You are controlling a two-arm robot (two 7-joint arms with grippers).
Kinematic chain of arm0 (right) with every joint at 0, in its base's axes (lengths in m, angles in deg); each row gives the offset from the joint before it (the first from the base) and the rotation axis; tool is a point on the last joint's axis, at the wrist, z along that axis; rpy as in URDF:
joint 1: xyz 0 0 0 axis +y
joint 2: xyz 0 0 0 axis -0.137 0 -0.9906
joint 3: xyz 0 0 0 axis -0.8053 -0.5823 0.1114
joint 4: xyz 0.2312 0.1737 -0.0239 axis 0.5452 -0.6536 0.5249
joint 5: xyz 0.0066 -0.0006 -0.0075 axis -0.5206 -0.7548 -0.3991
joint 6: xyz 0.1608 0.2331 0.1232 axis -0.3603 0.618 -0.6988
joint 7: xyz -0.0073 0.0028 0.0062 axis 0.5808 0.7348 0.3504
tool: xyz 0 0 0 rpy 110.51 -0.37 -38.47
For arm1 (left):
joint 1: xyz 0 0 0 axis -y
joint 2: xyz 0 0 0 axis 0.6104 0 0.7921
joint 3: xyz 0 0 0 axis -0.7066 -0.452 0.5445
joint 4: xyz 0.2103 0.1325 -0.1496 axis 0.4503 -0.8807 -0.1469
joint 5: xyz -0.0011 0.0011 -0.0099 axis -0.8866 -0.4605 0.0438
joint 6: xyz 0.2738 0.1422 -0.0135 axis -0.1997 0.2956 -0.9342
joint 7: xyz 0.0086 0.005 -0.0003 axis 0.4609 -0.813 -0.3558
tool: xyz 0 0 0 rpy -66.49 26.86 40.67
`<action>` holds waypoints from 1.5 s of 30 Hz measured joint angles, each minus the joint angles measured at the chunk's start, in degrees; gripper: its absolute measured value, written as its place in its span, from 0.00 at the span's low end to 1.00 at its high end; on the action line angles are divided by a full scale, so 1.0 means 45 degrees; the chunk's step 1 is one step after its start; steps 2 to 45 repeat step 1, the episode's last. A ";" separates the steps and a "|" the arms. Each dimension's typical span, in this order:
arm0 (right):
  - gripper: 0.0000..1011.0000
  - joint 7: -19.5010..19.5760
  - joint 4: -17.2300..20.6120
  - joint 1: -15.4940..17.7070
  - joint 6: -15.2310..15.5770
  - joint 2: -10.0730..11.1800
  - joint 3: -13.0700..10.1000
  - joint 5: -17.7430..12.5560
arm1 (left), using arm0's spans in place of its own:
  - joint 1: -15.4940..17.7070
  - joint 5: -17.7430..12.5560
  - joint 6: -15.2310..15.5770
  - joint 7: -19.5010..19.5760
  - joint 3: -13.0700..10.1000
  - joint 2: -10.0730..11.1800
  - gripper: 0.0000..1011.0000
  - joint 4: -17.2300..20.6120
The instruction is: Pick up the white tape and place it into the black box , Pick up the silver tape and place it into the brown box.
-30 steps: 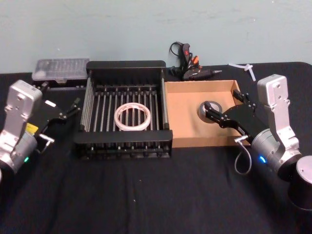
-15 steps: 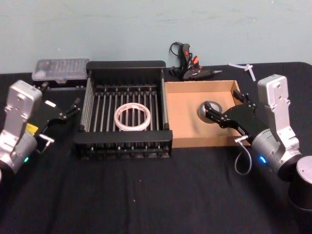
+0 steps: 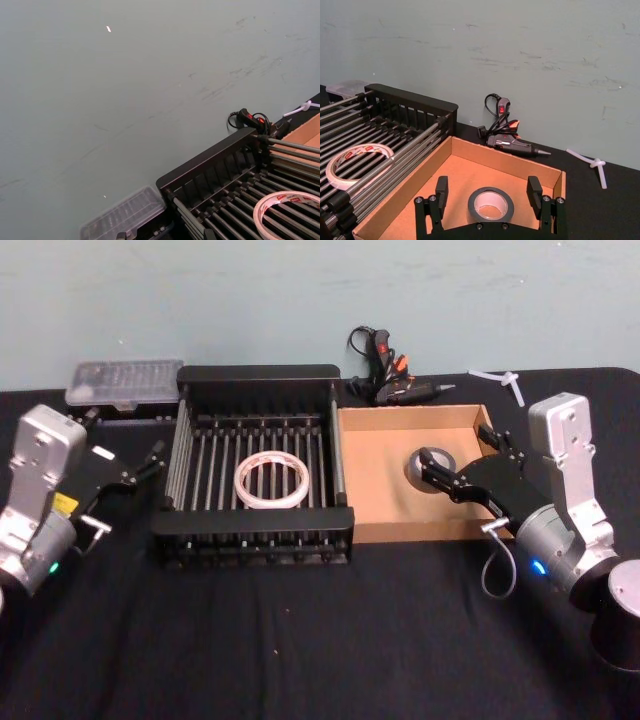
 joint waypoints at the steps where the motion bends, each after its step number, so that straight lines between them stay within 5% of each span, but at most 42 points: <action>1: 0.99 0.0000 0.0000 0.0001 -0.0001 0.0000 0.0000 0.0000 | 0.0000 0.0000 0.0000 0.0000 0.0000 0.0000 0.99 0.0000; 45: 0.99 0.0000 0.0000 0.0001 -0.0001 0.0000 0.0000 0.0000 | 0.0000 0.0000 0.0000 0.0000 0.0000 0.0000 0.99 0.0000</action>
